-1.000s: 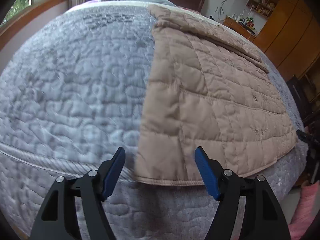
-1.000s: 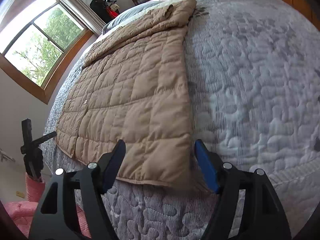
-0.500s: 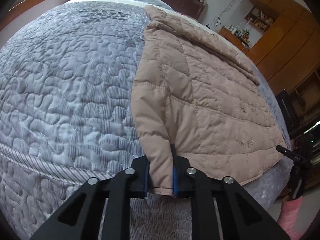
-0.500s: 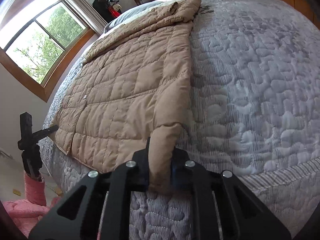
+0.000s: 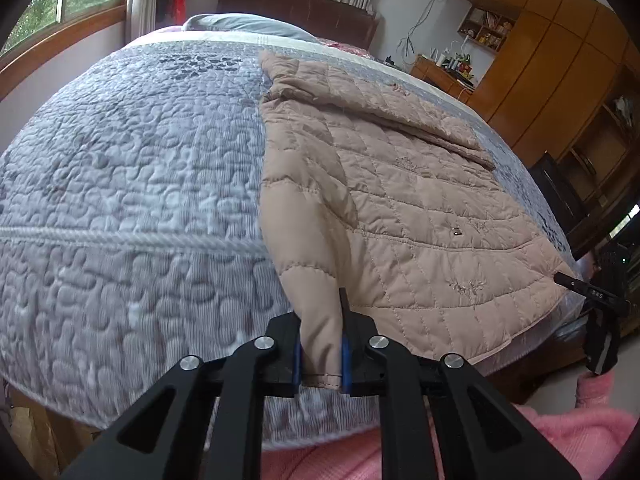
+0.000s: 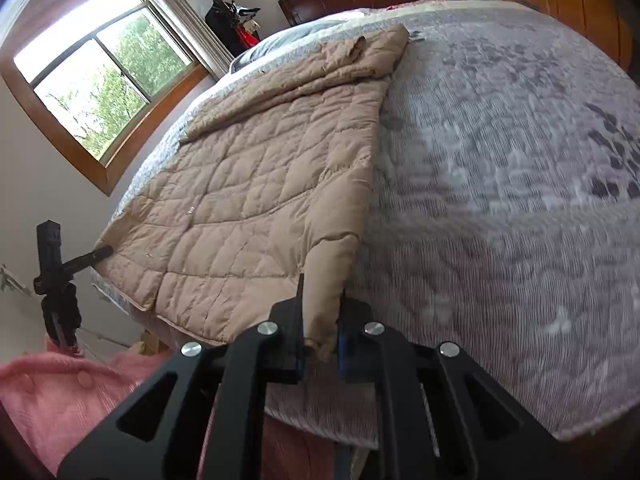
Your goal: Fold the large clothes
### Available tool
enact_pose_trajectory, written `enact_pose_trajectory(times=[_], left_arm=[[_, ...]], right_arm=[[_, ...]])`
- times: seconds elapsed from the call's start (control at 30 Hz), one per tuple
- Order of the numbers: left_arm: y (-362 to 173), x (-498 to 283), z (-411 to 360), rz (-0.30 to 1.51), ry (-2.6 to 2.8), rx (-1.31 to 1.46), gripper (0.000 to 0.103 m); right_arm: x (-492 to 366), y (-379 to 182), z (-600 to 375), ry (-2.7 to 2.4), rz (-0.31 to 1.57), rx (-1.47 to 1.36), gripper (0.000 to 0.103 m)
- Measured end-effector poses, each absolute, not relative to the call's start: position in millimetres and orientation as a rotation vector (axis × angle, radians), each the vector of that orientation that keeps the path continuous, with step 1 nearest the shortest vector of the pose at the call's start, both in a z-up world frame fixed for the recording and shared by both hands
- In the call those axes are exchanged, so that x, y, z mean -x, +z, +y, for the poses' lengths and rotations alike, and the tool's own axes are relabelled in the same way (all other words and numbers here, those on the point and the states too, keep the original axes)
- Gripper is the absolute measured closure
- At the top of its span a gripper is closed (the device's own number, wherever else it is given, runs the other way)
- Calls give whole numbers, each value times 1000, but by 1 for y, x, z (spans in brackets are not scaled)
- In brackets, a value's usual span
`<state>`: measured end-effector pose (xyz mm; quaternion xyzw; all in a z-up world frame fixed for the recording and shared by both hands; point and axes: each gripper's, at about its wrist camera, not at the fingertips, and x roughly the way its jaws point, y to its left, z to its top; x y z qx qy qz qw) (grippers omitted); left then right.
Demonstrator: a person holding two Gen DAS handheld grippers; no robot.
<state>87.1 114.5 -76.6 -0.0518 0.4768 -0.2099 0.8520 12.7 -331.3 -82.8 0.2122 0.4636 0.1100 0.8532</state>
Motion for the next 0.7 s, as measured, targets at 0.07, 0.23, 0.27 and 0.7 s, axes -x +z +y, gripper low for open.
enact_pose_trajectory(times=[0.07,0.23,0.27,0.7], left_arm=[[-90,-86,115,1037,-423,105,89],[-129,-94,115,1081,-398,128,88],[-128,-93,115,1080,-399,129,88],[-68,-86,117,914,-466,131,89]], right_arm=[[-7,-93,-328,216,1000,-445,93],[-18,-123,-324,195,1042,-464,93],[-17,-122,-325,196,1036,-470,93],[-3,-73,-341,221,885,-487,94]])
